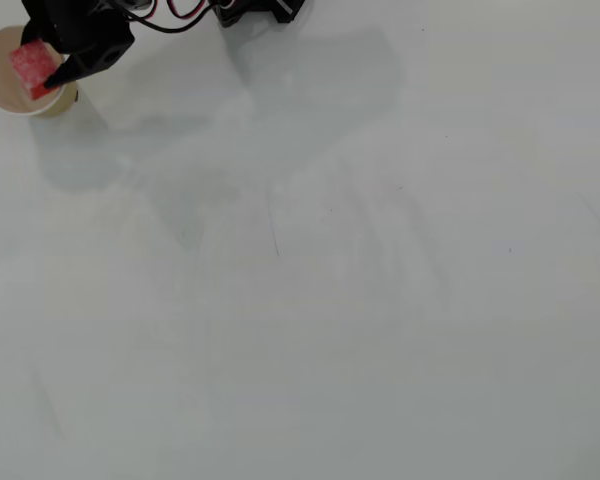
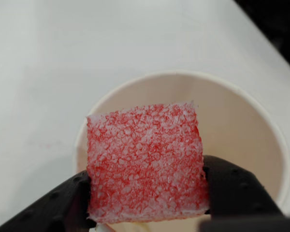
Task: Pick up the cube and drop it in the cup.
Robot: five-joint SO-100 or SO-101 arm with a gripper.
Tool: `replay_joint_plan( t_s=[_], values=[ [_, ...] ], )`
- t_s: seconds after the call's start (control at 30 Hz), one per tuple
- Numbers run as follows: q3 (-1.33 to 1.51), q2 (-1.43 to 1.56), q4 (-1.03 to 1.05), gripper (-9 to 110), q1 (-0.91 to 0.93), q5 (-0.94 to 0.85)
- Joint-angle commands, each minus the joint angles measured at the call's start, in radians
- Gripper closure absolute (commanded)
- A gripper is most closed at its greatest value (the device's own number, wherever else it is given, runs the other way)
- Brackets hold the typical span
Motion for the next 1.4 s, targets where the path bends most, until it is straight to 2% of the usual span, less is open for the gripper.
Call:
replay_joint_plan(
  t_s=[0.0,0.33,1.37],
  values=[
    [-0.175,-0.003,-0.041,93,-0.003,0.008],
    [-0.308,-0.078,-0.06,93,0.005,0.023],
    [-0.287,-0.109,0.071,93,0.091,0.0]
  ],
)
